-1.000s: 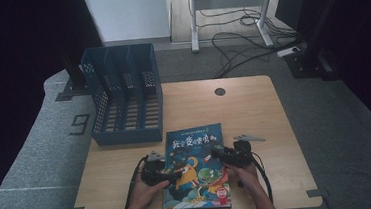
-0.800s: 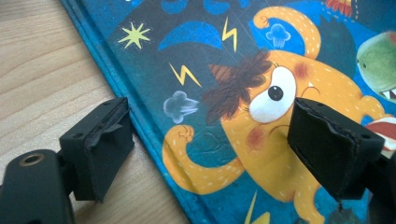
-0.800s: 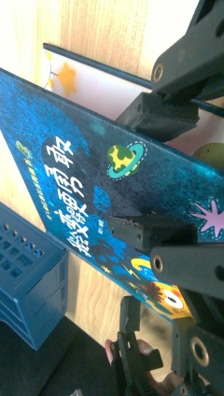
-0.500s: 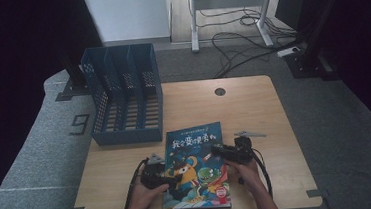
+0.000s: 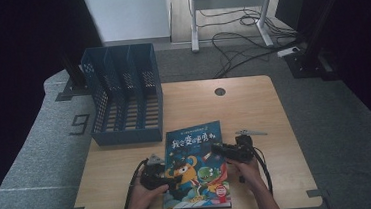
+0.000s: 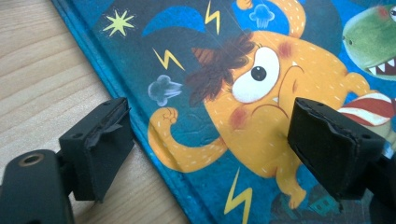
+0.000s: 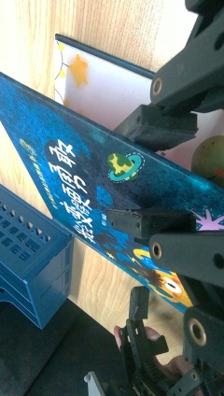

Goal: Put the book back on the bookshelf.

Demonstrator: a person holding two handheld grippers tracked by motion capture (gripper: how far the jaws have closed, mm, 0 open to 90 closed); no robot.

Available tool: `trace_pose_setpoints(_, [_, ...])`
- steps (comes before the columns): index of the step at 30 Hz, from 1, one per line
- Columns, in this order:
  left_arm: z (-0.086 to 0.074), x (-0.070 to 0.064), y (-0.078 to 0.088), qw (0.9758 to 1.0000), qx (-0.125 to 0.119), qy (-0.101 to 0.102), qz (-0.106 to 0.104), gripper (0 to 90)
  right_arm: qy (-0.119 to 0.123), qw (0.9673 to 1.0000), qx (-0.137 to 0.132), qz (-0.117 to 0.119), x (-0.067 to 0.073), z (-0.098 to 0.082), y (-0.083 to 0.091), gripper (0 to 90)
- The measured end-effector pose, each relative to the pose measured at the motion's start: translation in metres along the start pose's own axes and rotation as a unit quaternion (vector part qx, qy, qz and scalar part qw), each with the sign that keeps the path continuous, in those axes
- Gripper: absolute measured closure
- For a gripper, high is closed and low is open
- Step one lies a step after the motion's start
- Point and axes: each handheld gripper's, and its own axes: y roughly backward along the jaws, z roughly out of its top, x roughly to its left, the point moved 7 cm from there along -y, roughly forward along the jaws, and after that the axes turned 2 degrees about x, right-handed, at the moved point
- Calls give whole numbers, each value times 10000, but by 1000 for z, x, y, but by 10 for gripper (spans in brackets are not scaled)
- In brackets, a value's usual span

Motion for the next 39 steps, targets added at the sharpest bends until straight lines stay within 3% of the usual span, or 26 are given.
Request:
trace_pose_setpoints(10, [-8, -10, 5, 9997, 115, -193, 34, 134, -40, 10000, -53, 26, 0, 1, 1, 634])
trace_pose_setpoints(25, [-7, -13, 4, 9998, -9, -203, 54, 136, -246, 9995, -133, 164, -3, 4, 6, 681])
trace_pose_setpoints(30, [-6, -15, 2, 9997, -150, -179, 92, 140, -275, 9992, -230, 173, -5, 7, 10, 697])
trace_pose_setpoints(39, [-7, -18, 0, 9997, -60, -251, 54, 140, -330, 9988, -344, 109, -11, 10, 18, 703])
